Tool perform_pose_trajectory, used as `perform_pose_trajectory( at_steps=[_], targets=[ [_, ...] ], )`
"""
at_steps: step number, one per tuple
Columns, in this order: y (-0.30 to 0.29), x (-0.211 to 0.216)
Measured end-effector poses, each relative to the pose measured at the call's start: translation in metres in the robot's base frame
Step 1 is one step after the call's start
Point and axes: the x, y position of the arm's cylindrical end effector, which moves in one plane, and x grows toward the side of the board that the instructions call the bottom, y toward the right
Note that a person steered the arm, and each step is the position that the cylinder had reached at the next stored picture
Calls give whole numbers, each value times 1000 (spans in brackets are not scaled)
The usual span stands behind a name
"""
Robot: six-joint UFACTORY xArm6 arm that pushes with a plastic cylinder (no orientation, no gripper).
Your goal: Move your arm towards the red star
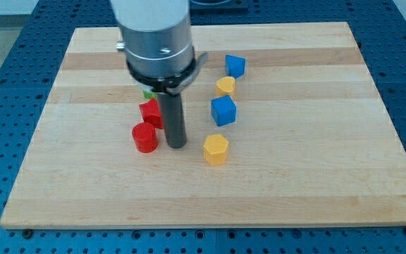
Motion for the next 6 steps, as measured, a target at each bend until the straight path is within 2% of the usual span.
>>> perform_pose_trajectory(
  at_steps=[3, 6],
  targets=[
    [7, -41],
    [-6, -48]
  ],
)
